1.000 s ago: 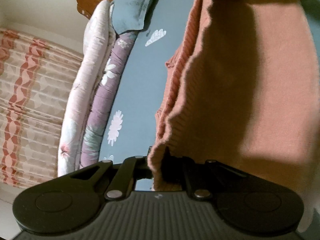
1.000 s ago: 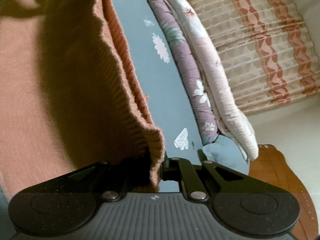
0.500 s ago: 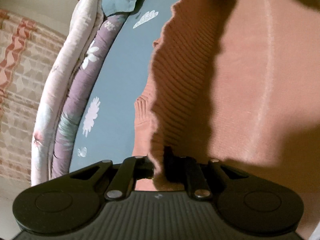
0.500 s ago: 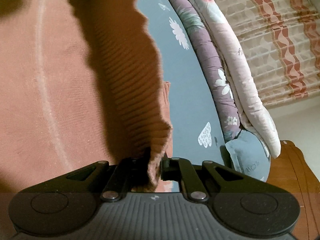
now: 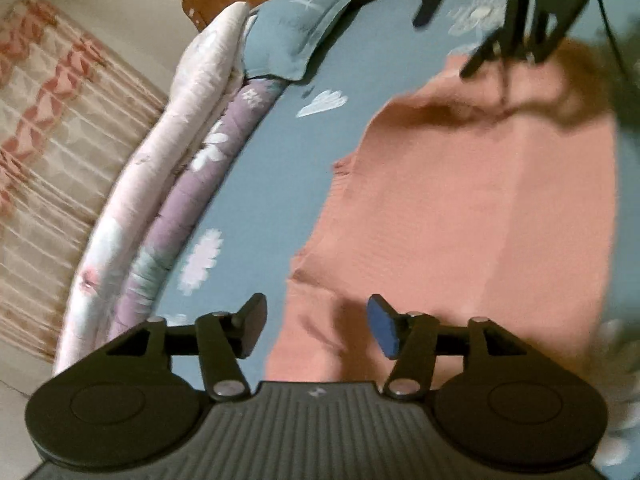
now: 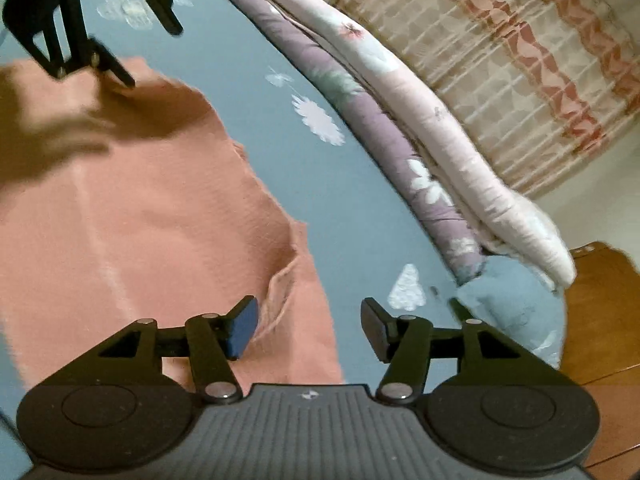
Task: Fold clothes
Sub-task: 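Withdraw both tools up from the folded sweater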
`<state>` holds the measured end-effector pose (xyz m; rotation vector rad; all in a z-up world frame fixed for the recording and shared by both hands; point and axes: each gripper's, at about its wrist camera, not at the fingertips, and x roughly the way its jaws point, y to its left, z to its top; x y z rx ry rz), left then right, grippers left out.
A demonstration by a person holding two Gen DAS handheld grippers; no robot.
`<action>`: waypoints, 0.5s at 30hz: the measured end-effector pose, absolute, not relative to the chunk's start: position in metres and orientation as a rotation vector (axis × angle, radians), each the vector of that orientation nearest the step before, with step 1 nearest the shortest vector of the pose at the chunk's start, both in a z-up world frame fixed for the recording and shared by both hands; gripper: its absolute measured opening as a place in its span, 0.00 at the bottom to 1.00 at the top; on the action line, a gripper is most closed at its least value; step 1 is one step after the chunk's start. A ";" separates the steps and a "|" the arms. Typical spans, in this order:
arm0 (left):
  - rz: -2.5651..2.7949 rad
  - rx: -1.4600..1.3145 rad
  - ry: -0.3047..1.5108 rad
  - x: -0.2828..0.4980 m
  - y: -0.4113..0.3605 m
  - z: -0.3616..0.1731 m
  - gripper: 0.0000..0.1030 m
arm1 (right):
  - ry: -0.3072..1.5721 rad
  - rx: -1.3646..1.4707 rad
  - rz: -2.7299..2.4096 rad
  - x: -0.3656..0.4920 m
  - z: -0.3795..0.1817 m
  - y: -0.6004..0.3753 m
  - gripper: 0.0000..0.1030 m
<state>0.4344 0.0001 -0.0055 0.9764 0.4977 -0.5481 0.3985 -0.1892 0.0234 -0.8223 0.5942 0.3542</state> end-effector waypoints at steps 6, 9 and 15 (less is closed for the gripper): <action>-0.659 0.930 0.620 0.418 -0.001 -0.034 0.59 | 0.686 -0.735 0.475 0.370 0.004 -0.185 0.61; -0.686 0.897 0.686 0.423 0.000 -0.050 0.60 | 0.742 -0.697 0.540 0.371 -0.010 -0.182 0.61; -0.649 0.724 0.767 0.467 0.015 -0.055 0.73 | 0.859 -0.491 0.506 0.415 -0.020 -0.214 0.63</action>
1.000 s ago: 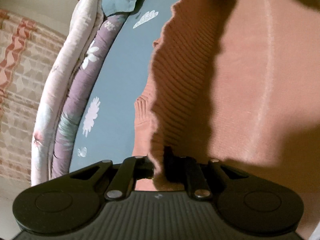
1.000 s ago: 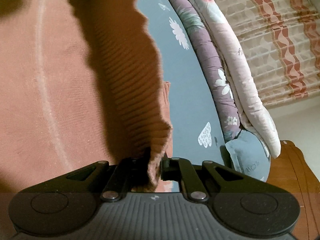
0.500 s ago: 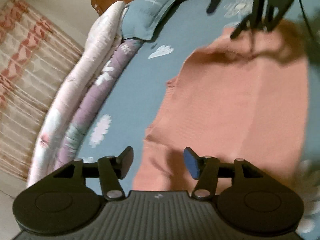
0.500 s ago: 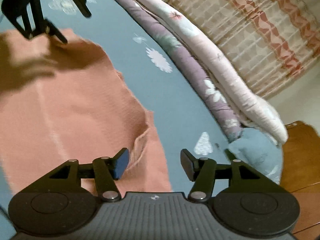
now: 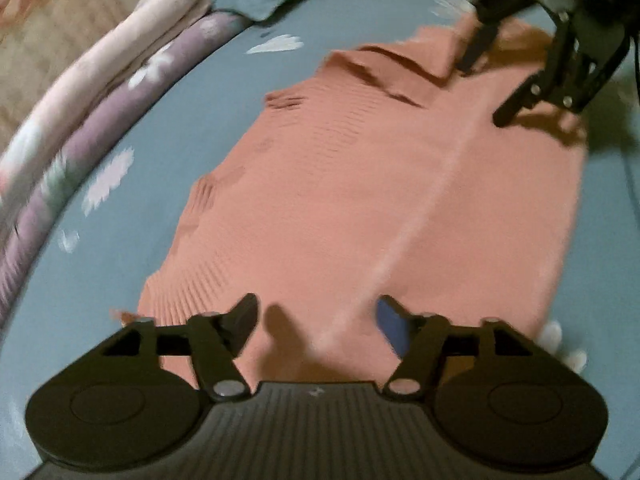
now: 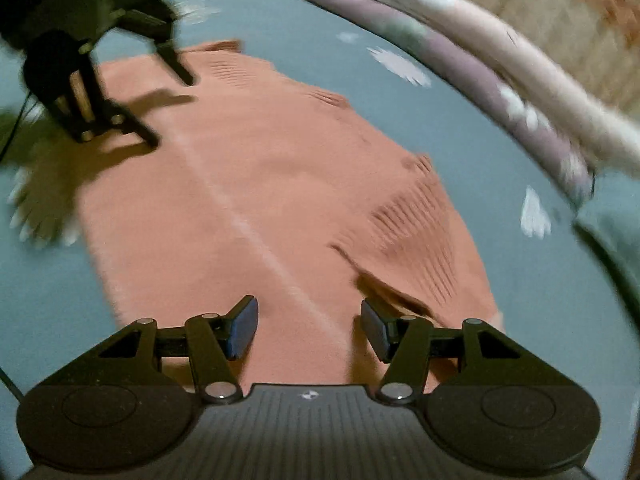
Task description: Fold clothes
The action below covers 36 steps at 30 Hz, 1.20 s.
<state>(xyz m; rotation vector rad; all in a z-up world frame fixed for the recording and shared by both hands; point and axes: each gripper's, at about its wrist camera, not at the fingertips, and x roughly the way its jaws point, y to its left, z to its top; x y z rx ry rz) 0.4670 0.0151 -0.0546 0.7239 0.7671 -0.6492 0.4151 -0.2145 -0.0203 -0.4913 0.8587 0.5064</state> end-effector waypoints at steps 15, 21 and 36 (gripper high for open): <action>-0.531 0.671 0.775 0.492 0.031 -0.048 0.79 | 0.798 -0.403 0.278 0.434 -0.011 -0.243 0.64; -0.478 0.465 0.905 0.476 0.064 -0.060 0.79 | 0.798 -0.401 0.249 0.412 -0.023 -0.228 0.64; -0.395 0.278 0.965 0.405 0.096 -0.059 0.79 | 0.863 -0.253 0.180 0.334 -0.019 -0.239 0.70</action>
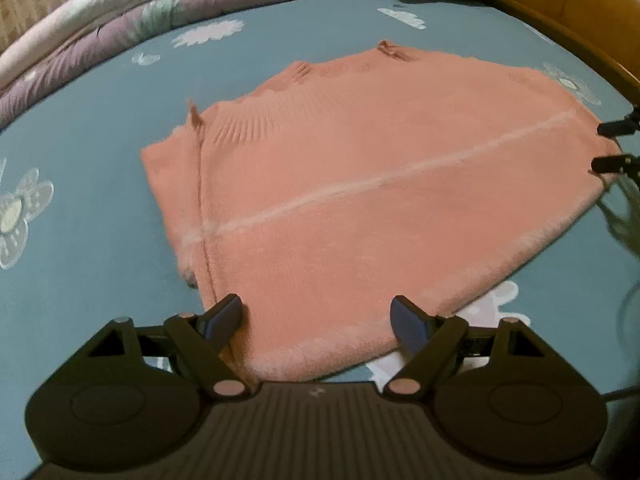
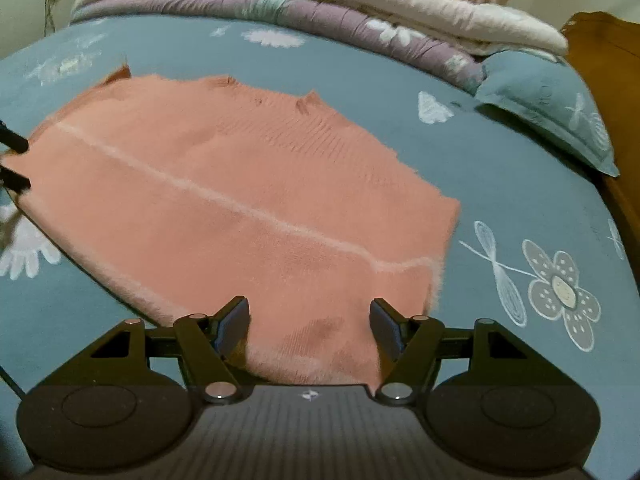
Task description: Fold clothes
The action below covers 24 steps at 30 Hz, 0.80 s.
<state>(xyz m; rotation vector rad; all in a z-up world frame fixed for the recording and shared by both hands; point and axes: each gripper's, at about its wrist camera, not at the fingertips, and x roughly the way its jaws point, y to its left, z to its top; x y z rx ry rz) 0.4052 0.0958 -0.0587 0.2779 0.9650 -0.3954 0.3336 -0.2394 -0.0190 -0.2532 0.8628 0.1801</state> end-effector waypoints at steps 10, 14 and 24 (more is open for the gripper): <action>-0.406 0.320 0.952 0.383 0.086 -0.046 0.79 | 0.903 -0.095 0.129 0.315 -0.013 -0.272 0.53; -0.410 0.307 0.930 0.381 0.082 -0.040 0.79 | 0.923 -0.090 0.133 0.308 -0.021 -0.282 0.50; -0.406 0.307 0.937 0.368 0.066 -0.035 0.79 | 0.821 -0.326 0.272 0.289 -0.044 -0.277 0.13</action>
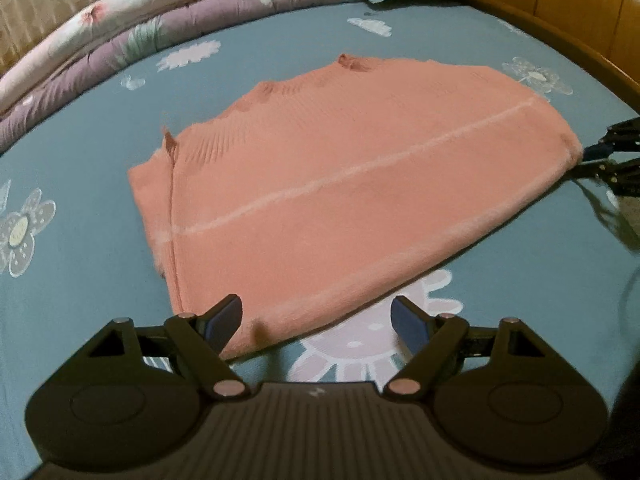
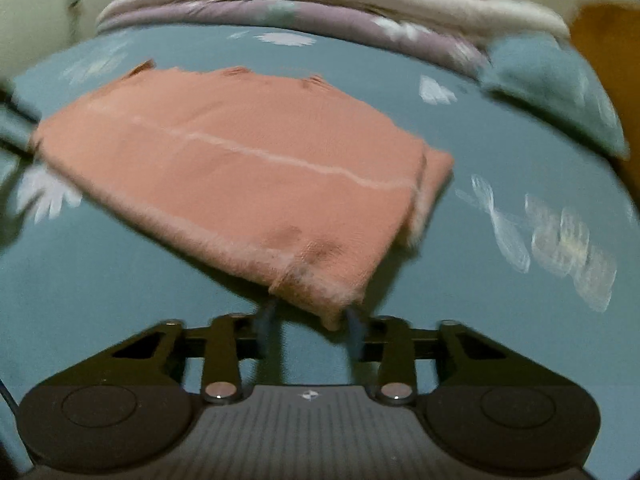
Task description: Fold clothes
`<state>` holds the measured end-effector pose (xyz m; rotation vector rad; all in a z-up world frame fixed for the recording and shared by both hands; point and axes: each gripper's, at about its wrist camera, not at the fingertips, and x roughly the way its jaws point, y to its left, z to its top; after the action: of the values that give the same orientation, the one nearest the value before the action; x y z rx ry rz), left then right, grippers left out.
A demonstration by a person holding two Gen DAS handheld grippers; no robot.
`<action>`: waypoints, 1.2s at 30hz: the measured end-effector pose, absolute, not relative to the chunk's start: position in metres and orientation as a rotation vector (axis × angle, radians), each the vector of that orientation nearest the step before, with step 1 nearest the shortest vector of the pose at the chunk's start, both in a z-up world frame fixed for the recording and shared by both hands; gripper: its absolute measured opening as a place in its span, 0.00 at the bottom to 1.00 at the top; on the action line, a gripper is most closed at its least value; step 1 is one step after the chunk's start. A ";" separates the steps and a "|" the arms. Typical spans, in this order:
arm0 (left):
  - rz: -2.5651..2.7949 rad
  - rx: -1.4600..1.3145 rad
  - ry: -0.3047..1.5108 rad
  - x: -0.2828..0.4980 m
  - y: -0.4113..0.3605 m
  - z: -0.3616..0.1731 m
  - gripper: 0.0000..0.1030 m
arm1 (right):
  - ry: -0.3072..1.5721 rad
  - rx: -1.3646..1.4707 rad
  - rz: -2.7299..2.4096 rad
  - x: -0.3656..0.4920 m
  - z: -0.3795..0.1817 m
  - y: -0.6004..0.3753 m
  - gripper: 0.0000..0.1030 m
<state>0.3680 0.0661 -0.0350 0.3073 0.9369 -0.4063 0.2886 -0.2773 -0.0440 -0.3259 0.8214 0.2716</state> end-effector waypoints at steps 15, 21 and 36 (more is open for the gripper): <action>-0.377 0.351 0.880 0.376 0.055 -0.025 0.80 | 0.761 -0.219 0.155 0.293 0.003 -0.316 0.07; -0.365 0.302 0.954 0.397 0.056 -0.054 0.80 | 0.848 -0.149 0.202 0.307 -0.028 -0.289 0.09; -0.385 0.303 0.810 0.451 0.041 -0.027 0.83 | 0.760 -0.114 0.168 0.370 -0.003 -0.266 0.23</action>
<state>0.4505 0.0408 -0.0275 0.3026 0.8096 -0.3853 0.3704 -0.2664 -0.0035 -0.1142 0.7595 0.1681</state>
